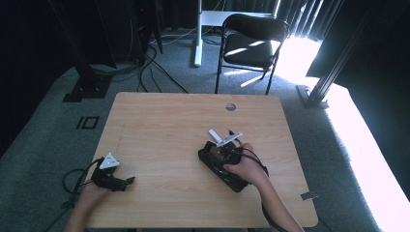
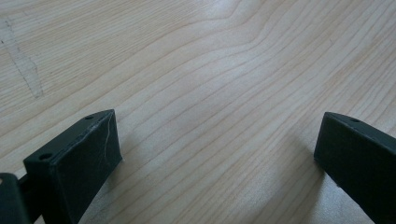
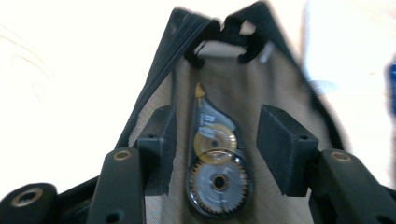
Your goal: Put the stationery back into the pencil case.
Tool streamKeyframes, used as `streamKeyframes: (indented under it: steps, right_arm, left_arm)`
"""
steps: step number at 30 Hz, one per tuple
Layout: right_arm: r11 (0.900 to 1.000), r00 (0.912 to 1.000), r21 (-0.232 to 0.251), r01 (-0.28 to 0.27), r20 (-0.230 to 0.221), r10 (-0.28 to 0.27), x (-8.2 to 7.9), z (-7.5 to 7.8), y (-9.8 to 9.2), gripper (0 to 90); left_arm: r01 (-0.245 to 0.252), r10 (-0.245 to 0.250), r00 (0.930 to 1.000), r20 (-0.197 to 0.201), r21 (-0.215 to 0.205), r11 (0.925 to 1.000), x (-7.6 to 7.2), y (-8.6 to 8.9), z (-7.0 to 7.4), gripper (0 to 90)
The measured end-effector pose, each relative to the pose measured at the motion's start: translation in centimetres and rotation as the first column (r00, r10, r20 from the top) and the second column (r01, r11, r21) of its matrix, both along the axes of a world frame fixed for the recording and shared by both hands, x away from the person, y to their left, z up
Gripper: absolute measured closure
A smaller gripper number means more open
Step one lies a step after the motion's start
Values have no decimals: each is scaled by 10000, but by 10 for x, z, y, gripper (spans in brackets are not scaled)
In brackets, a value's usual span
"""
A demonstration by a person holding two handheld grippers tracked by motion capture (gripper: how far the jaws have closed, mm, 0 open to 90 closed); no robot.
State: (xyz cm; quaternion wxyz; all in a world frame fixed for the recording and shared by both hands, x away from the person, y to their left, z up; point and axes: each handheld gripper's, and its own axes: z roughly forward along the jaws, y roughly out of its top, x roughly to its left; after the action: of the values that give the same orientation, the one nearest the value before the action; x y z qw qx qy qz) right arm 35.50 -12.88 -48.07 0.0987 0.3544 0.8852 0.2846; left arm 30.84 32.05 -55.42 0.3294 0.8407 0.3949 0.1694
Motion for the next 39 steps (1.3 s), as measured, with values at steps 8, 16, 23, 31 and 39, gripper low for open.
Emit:
streamKeyframes:
  steps: [8,16,23,31,39]
  right_arm:
    - [9896,9965,1406,285,739,-392,5,27,-20,473]
    - [9822,9899,1738,716,1085,-914,35,31,-27,473]
    - [9853,9910,1516,786,955,-938,65,20,-20,472]
    - [9901,9938,1241,653,810,-757,96,3,-10,474]
    - [9929,9949,897,777,579,-831,117,-15,-1,488]
  left_arm:
    - [7,-7,10000,6,9,10000,0,0,0,6]
    - [0,0,10000,-1,1,10000,0,0,0,6]
    - [-2,2,10000,0,-2,10000,0,0,0,6]
    - [-1,1,10000,-2,1,10000,0,0,0,6]
    - [-4,4,10000,2,-3,10000,0,0,0,6]
